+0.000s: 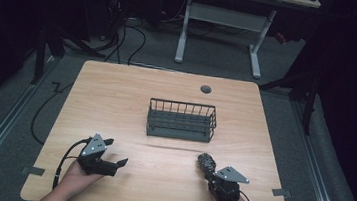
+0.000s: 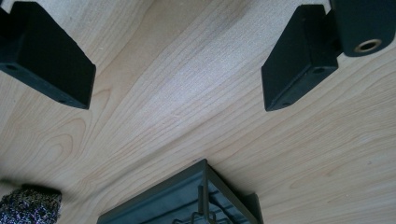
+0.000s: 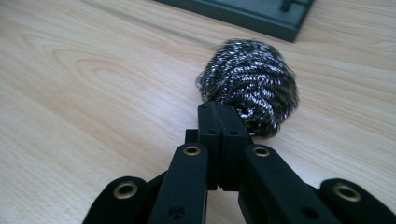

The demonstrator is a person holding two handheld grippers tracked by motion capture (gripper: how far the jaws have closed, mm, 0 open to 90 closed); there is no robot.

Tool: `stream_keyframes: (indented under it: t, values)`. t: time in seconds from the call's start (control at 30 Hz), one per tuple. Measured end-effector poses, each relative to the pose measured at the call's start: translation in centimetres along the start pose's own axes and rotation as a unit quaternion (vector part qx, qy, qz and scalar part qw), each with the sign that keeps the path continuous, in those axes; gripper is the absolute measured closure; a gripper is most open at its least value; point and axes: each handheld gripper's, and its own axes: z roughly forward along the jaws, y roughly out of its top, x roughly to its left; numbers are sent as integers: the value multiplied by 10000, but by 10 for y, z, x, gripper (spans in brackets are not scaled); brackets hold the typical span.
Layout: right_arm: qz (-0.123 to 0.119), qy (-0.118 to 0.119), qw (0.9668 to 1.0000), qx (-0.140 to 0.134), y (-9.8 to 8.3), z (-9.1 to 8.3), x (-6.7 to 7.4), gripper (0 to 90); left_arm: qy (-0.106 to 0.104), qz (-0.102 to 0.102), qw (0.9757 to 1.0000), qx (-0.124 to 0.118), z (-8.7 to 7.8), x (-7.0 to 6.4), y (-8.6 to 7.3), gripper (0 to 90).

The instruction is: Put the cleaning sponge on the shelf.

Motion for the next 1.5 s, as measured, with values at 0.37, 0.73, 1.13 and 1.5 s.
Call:
stream_keyframes:
  t: [0.37, 0.73, 1.13, 1.5]
  values:
    - [152, -50, 9998, -89, -4, -11, -6, 883, -1, -1, 10000, 0, -2, 0, 0, 107]
    - [112, -211, 9990, 378, -3, -28, -11, 819, -22, -12, 10000, 3, -1, 0, 0, 107]
    - [-122, -108, 9879, 1543, 18, -24, -22, 539, -46, -74, 10000, -17, -1, 0, -1, 107]
    - [-322, 17, 9740, 2243, 36, -13, -16, 354, -48, -116, 9999, -42, -3, 2, -1, 108]
